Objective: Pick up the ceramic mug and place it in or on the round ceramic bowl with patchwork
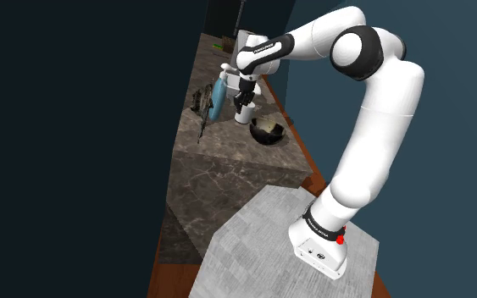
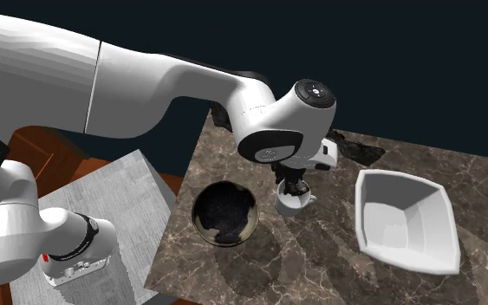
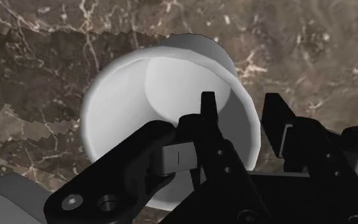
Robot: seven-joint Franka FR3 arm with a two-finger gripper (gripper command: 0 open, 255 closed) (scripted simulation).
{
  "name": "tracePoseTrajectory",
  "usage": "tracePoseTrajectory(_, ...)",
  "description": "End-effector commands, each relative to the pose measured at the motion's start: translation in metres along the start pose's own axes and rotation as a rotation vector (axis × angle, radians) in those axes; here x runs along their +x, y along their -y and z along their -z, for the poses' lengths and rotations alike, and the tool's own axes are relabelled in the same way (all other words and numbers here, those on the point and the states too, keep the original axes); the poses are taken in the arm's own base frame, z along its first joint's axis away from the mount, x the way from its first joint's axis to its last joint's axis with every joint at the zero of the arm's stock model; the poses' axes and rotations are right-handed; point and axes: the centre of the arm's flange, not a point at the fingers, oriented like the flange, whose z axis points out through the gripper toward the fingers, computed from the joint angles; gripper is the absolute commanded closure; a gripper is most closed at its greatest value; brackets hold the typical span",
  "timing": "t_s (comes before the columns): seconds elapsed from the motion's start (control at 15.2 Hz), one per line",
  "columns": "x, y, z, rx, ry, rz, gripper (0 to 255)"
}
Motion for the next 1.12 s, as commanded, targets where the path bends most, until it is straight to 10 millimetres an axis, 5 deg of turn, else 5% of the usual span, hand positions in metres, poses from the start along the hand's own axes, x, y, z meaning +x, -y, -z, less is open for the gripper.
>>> tracePoseTrajectory(0.0, 0.0, 0.0, 0.0, 0.0, 0.0, 0.0, 255)
tracePoseTrajectory(0.46, 0.0, 0.0, 0.0, 0.0, 0.0, 0.0, 255)
tracePoseTrajectory(1.06, -0.003, -0.003, 0.047, 0.0, 0.0, 0.0, 255)
